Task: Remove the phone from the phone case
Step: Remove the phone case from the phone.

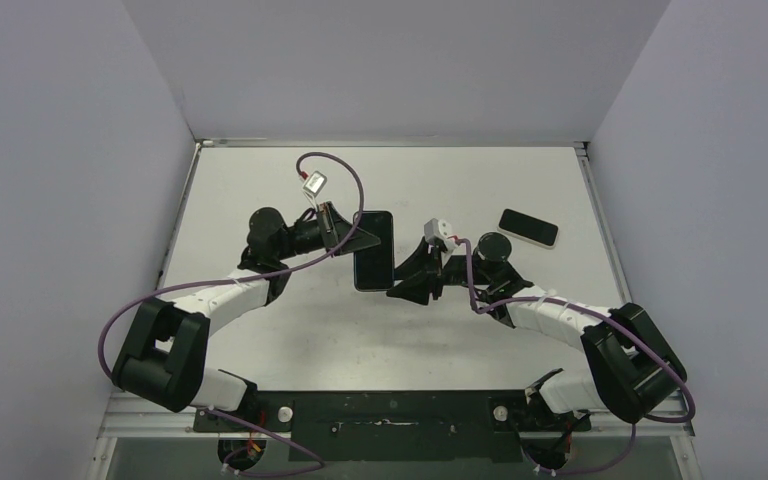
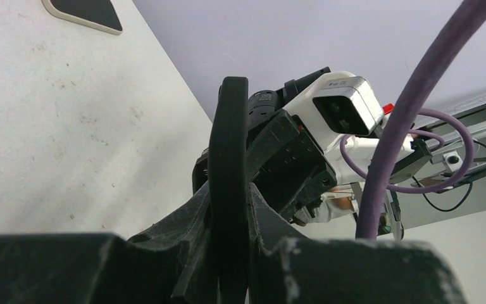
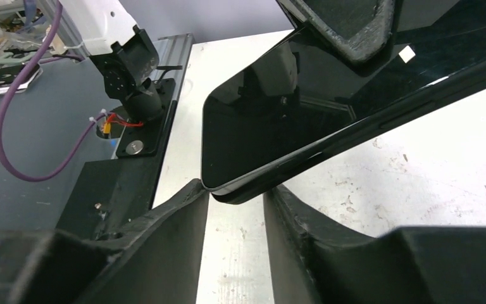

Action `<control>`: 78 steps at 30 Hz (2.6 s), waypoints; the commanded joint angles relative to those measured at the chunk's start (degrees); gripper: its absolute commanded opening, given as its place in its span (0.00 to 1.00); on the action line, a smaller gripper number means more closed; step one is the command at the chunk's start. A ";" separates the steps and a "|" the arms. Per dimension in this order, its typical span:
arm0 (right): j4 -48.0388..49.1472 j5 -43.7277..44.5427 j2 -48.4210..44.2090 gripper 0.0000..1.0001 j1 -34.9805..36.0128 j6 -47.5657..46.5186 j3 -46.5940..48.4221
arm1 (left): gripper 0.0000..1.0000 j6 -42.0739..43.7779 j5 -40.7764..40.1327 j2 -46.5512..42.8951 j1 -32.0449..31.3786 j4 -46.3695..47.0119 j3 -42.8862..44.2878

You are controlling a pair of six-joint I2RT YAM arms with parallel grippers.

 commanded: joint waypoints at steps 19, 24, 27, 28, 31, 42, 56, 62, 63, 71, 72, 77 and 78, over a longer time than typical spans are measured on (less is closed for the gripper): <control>-4.92 9.01 -1.93 0.05 -1.10 -5.35 1.76 | 0.00 -2.64 0.10 -1.95 -5.92 5.47 -0.47; -7.09 13.96 -4.28 0.27 -1.71 -5.44 1.38 | 0.00 0.52 -6.64 -3.02 -3.26 3.45 -1.63; -8.52 17.88 -6.15 0.43 -2.72 -4.10 1.19 | 0.00 1.78 -12.40 -4.29 -1.90 2.36 -3.61; -8.64 19.21 -6.84 0.48 -3.08 -3.11 0.77 | 0.00 2.21 -14.28 -4.87 -1.65 2.18 -4.19; -8.24 22.12 -9.00 0.55 -3.70 2.02 -0.80 | 0.00 3.74 -19.64 -6.55 -1.49 0.80 -5.22; -1.40 31.91 -14.00 0.64 3.45 30.19 -6.05 | 0.00 5.48 -28.04 -10.35 -1.56 1.13 -6.91; -2.04 46.63 -15.60 0.60 12.01 37.63 -5.90 | 0.00 0.53 -27.23 -11.82 -1.49 7.43 -9.92; -6.23 49.44 -15.75 0.59 13.32 36.79 -4.80 | 0.00 -0.59 -27.56 -12.21 -1.49 9.00 -10.60; -6.54 49.52 -15.71 0.59 13.47 36.86 -4.71 | 0.00 -0.71 -27.56 -12.26 -1.49 9.12 -10.68; -5.37 49.05 -15.18 0.57 14.40 37.17 -4.54 | 0.00 -1.38 -27.47 -11.78 -1.53 10.05 -10.80; -5.39 48.94 -15.18 0.57 14.46 37.16 -4.46 | 0.00 -1.42 -27.47 -11.70 -1.57 10.13 -10.79; -5.72 48.76 -15.73 0.56 14.66 36.95 -3.92 | 0.00 -1.25 -27.47 -11.71 -1.58 10.07 -10.79; -5.87 48.93 -15.97 0.55 14.73 36.85 -3.87 | 0.00 -1.11 -27.47 -11.73 -1.58 9.92 -10.81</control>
